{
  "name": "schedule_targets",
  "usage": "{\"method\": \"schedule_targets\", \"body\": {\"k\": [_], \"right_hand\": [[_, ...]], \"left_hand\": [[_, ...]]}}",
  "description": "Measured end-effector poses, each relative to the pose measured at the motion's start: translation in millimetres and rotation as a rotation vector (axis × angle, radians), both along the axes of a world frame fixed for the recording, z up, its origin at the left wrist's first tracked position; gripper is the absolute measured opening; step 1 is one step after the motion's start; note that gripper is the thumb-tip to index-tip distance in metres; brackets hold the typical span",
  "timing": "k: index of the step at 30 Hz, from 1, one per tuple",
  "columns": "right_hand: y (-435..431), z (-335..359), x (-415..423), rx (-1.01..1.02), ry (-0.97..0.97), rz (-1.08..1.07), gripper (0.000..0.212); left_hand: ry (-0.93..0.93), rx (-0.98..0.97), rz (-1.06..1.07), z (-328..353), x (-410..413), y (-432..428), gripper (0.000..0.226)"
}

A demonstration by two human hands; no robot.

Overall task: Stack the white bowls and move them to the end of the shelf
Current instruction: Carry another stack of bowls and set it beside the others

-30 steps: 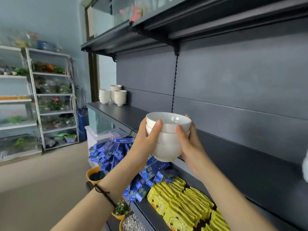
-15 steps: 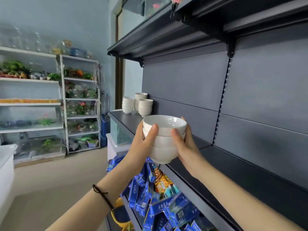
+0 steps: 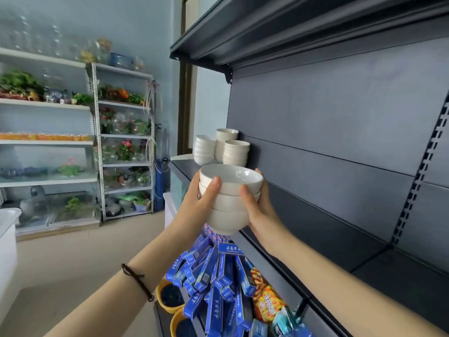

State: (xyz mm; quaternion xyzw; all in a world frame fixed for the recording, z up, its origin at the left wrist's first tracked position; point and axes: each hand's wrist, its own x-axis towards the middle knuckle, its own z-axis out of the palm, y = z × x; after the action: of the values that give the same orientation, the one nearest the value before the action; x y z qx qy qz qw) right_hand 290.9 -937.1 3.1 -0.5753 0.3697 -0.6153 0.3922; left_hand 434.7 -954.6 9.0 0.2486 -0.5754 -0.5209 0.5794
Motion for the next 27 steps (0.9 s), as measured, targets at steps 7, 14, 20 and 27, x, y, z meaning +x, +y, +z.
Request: {"method": "schedule_targets", "body": {"k": [7, 14, 20, 27], "right_hand": [[-122, -13, 39, 0.040, 0.044, -0.080, 0.113], [-205, -27, 39, 0.050, 0.036, -0.222, 0.070], [-262, -32, 12, 0.080, 0.071, -0.287, 0.088], [-313, -38, -39, 0.124, 0.117, -0.412, 0.086]], "left_hand": [[-0.061, 0.006, -0.109, -12, 41, -139, 0.051], [-0.119, -0.022, -0.249, -27, 36, -248, 0.062], [-0.137, -0.052, -0.345, -41, 5, -324, 0.071], [-0.211, -0.078, -0.513, -52, -48, -398, 0.062]]}}
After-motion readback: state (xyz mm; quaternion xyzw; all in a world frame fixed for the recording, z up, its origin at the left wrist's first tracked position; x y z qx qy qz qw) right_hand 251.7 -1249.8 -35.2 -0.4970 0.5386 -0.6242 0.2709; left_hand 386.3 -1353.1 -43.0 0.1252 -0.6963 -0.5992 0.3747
